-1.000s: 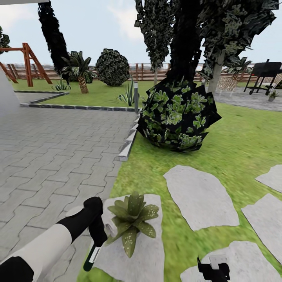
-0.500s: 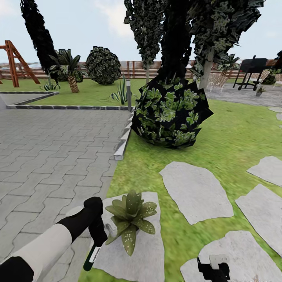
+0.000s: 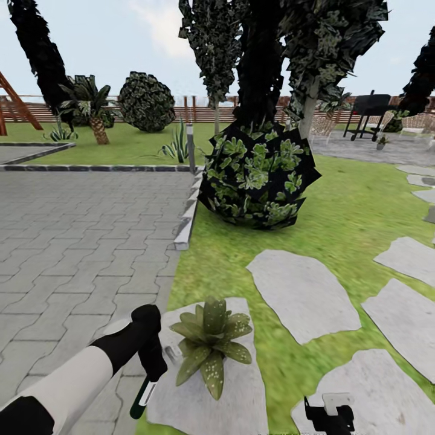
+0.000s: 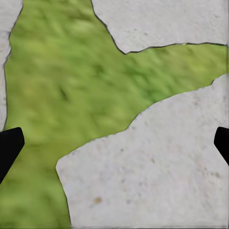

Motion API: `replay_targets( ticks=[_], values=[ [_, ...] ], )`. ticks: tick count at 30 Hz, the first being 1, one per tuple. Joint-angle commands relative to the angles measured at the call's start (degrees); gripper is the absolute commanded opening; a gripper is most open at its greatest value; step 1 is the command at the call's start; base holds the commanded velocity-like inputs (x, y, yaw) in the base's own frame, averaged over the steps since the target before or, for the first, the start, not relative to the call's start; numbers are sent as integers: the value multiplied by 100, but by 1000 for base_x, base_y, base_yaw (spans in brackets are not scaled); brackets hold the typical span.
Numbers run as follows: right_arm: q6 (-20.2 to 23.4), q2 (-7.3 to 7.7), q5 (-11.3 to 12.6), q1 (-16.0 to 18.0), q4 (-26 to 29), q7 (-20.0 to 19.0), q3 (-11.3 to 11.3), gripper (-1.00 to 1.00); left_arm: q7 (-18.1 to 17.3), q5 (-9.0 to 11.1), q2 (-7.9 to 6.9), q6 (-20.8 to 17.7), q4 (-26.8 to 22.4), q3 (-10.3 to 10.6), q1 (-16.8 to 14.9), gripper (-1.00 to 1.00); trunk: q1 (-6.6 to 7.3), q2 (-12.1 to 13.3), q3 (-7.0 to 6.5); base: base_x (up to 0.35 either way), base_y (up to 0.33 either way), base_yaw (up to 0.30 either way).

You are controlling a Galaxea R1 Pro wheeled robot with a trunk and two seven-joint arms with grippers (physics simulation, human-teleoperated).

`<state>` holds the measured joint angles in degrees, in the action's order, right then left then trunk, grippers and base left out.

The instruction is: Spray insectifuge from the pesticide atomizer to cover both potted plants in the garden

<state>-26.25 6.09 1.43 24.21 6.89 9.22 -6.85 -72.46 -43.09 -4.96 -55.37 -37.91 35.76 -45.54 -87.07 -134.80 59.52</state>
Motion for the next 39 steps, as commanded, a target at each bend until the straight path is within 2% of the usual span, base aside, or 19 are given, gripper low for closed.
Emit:
replay_targets(
  ticks=[1,19,27,34,39],
  values=[
    [-12,1,15,5,-5,36,-48,100,-58,-49,-5,-41,-14,16,3,-100,1,-2,5,11,47,-266],
    [-12,6,15,5,-3,45,-44,100,-41,-50,-14,-37,-23,1,10,-100,1,-2,5,-31,12,-35],
    [-11,-3,15,5,-4,45,-52,100,-46,-50,-14,-56,-23,-5,-10,-100,1,-2,5,-91,270,-214],
    [-11,-3,15,5,-4,45,-53,100,-45,-50,-12,-62,-77,-25,-41,-100,1,-2,5,111,299,-264],
    [-11,-3,15,5,-3,44,-52,100,-74,-49,-5,-70,-95,-42,-351,-100,1,-2,5,233,242,-218]
  ],
)
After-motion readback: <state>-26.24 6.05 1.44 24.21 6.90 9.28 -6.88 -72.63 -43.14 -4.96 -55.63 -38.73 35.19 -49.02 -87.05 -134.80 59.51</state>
